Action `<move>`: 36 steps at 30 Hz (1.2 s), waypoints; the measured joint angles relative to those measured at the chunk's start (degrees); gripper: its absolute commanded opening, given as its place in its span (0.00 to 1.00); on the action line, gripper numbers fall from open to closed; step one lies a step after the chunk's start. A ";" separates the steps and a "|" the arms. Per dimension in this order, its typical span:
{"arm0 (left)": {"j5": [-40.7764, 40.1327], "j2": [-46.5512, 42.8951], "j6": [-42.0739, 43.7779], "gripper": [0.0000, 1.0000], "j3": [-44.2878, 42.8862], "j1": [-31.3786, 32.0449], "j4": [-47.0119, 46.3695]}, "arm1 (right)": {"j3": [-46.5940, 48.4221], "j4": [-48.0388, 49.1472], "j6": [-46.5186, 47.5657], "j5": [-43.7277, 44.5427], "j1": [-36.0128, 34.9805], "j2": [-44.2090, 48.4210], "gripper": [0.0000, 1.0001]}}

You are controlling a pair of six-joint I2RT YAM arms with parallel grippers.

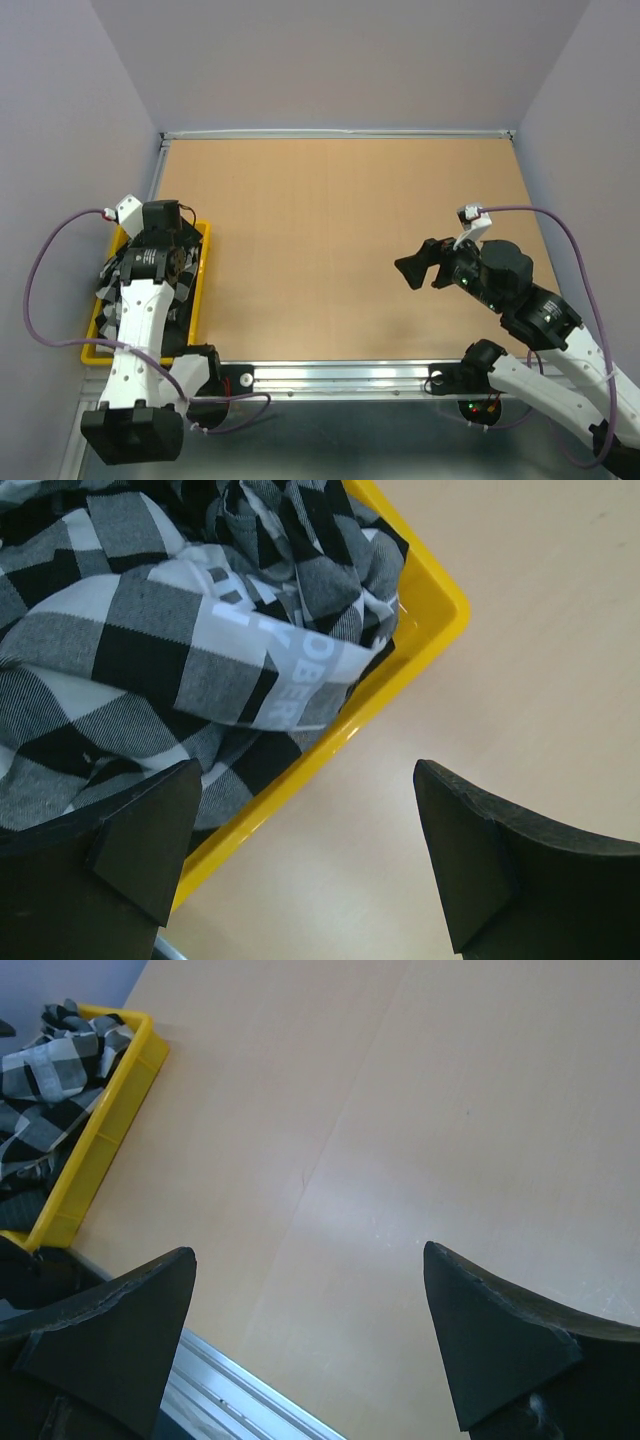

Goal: Fold and stack the long sleeve shirts
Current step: Grab the shirt from the pile

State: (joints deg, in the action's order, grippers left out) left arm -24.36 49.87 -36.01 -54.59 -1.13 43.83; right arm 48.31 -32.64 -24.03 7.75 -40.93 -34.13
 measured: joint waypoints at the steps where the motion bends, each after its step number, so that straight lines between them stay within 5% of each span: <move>1: -0.26 1.70 -0.33 0.99 0.02 -0.74 -1.53 | 0.00 0.00 -0.26 -0.44 0.00 -0.04 1.00; 16: 4.87 11.80 -5.07 0.94 7.28 -16.44 -18.97 | 0.02 0.07 1.81 0.46 0.00 -7.76 1.00; 19: 6.16 13.03 -5.70 0.84 9.64 -17.64 -20.87 | 0.02 0.09 2.45 0.44 0.00 -9.68 1.00; 22: 6.82 13.05 -6.43 0.63 11.30 -18.03 -22.21 | 0.02 0.11 3.06 0.42 0.00 -10.49 1.00; 28: 7.04 12.85 -7.02 0.04 12.50 -18.47 -23.17 | 0.02 0.28 4.00 0.39 0.00 -10.60 1.00; 36: 7.32 7.63 -5.14 0.00 5.07 -18.49 -17.20 | 2.23 0.48 5.44 0.39 0.00 -11.58 1.00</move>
State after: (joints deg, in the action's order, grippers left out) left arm -17.04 57.49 -41.15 -49.52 -19.62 26.63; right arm 50.54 -32.16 -18.59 8.14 -40.93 -45.71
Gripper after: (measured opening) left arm 0.047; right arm 0.999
